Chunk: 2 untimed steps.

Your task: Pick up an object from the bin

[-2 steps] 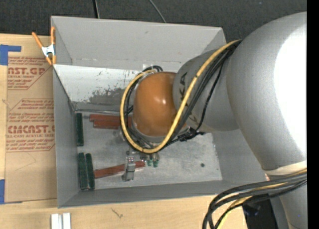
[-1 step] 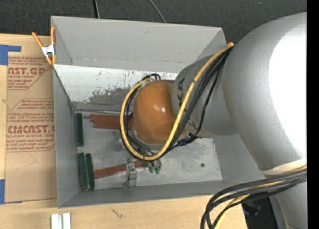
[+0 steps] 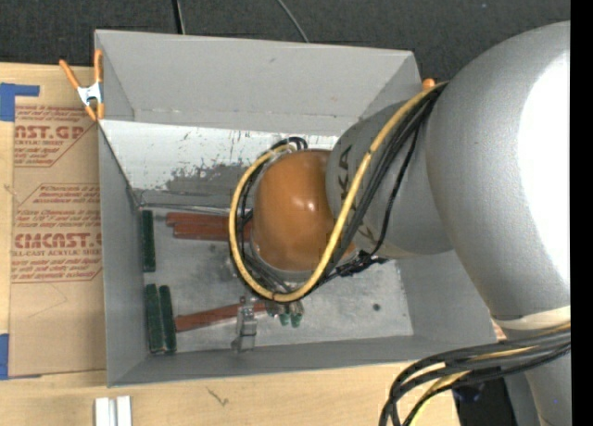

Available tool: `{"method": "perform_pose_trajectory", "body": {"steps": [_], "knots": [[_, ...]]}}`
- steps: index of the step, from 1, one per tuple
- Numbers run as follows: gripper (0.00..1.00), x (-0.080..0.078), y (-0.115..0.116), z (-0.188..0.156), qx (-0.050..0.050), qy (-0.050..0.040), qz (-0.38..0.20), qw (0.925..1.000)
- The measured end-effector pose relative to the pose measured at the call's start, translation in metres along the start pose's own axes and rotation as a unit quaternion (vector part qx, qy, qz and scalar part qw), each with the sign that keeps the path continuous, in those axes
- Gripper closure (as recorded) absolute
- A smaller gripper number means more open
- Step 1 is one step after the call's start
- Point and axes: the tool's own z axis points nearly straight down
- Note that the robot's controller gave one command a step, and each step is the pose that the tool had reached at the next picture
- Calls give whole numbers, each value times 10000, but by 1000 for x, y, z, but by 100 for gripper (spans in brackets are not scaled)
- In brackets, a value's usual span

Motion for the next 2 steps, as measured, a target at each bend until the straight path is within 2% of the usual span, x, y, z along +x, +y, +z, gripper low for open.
{"method": "perform_pose_trajectory", "body": {"steps": [1,2], "knots": [[0,-3,6,27,0,-37,-406,9992],[100,-1,13,36,-1,-4,-35,10000]]}}
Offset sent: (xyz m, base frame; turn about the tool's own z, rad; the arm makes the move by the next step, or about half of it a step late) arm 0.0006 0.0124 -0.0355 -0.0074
